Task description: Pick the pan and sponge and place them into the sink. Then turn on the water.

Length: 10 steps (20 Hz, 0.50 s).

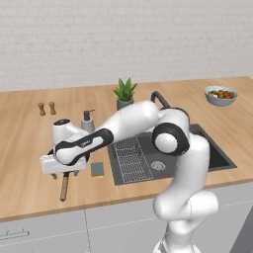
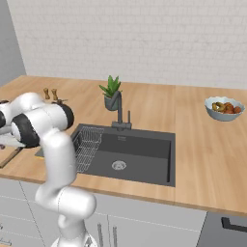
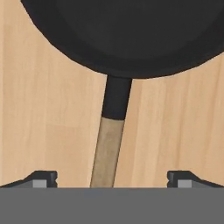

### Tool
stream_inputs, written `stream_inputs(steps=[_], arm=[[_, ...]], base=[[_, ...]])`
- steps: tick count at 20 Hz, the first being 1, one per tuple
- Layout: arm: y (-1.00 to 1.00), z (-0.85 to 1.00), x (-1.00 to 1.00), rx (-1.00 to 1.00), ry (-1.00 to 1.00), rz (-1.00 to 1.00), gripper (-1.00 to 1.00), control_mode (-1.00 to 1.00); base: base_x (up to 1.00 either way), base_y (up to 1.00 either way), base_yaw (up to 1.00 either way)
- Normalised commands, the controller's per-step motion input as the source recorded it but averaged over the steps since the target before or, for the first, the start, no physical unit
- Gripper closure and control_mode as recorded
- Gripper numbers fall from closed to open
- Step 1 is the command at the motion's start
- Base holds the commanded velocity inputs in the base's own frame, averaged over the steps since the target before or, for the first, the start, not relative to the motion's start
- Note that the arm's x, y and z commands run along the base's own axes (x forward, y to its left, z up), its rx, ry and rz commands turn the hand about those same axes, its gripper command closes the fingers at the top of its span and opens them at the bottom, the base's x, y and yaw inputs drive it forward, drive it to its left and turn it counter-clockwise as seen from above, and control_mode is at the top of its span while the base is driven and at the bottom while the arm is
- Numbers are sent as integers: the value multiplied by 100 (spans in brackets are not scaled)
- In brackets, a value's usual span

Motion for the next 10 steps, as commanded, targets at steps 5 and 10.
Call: stream_inputs(steps=[5,10], arm=[[8,-42,21,0,0,0,-100,-100],[3,-37,10,0,0,0,-100,-100]], base=[[0,0,0],[0,0,0]])
